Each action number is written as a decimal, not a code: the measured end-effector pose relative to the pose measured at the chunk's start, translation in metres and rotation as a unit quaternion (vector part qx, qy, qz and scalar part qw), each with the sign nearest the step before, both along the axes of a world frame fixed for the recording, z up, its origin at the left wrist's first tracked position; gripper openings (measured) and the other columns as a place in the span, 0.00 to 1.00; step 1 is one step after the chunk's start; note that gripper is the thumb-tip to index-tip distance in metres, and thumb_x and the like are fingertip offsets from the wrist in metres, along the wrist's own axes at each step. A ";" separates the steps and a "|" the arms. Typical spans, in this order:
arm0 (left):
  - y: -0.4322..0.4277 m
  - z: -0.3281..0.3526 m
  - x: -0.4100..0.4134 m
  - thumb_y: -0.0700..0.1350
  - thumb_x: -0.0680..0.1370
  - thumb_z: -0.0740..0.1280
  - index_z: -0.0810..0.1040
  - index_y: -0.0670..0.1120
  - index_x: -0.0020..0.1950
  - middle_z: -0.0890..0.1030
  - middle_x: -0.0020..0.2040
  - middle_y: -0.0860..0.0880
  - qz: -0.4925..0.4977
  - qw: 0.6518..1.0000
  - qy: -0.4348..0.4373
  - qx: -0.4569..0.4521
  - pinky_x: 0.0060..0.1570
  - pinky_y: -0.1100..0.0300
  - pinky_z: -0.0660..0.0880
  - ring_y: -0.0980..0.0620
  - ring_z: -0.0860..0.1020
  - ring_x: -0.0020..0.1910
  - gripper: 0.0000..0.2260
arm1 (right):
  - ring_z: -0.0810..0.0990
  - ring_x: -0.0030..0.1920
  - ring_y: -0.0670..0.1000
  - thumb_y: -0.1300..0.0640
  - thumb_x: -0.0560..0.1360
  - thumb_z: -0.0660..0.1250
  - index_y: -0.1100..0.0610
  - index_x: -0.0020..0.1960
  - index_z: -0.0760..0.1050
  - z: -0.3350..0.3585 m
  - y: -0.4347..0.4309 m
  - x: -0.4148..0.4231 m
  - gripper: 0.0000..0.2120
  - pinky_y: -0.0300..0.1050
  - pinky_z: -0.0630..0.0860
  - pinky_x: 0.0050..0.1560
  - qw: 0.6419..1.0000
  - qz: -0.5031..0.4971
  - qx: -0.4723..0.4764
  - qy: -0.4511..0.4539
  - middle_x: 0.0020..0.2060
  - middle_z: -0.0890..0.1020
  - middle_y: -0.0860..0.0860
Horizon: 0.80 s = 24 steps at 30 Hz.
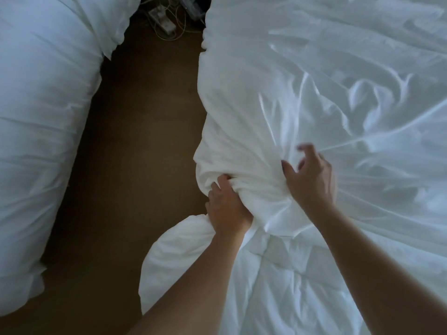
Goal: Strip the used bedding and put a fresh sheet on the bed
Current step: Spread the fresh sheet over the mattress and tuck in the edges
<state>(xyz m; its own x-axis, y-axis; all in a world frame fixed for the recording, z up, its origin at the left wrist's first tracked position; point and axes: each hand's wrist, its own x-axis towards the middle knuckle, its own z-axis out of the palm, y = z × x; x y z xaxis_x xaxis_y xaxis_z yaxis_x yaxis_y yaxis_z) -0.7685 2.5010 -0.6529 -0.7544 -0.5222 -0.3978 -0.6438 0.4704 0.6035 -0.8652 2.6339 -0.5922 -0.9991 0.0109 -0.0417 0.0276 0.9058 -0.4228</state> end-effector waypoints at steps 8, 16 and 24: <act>-0.019 0.037 0.037 0.50 0.71 0.70 0.73 0.54 0.52 0.81 0.40 0.54 0.018 0.992 0.107 0.057 0.40 0.47 0.79 0.46 0.81 0.41 0.12 | 0.81 0.54 0.59 0.54 0.77 0.68 0.55 0.53 0.80 -0.044 -0.106 -0.058 0.07 0.43 0.75 0.51 0.950 0.084 -0.131 -0.272 0.50 0.83 0.57; -0.142 0.043 -0.035 0.36 0.72 0.70 0.80 0.53 0.62 0.82 0.60 0.49 -0.198 0.884 -0.165 0.391 0.59 0.50 0.81 0.48 0.81 0.58 0.20 | 0.75 0.66 0.61 0.57 0.86 0.50 0.65 0.70 0.71 -0.029 -0.115 -0.049 0.20 0.47 0.69 0.61 0.853 0.275 0.169 -0.409 0.66 0.76 0.63; -0.143 -0.033 -0.164 0.71 0.69 0.73 0.80 0.51 0.65 0.85 0.59 0.48 0.057 0.841 -0.131 0.521 0.63 0.48 0.77 0.46 0.82 0.60 0.33 | 0.71 0.65 0.63 0.32 0.74 0.65 0.54 0.69 0.66 -0.020 -0.097 -0.143 0.33 0.58 0.70 0.60 0.985 -0.038 0.141 -0.088 0.64 0.73 0.59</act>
<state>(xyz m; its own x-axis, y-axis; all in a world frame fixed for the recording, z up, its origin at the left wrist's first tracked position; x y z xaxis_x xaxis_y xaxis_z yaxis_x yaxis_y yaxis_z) -0.9324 2.3583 -0.6855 -0.5373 0.1506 -0.8299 -0.8245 -0.3009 0.4792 -1.0082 2.5370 -0.6120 -0.9725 0.1209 -0.1993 0.1498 0.9792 -0.1369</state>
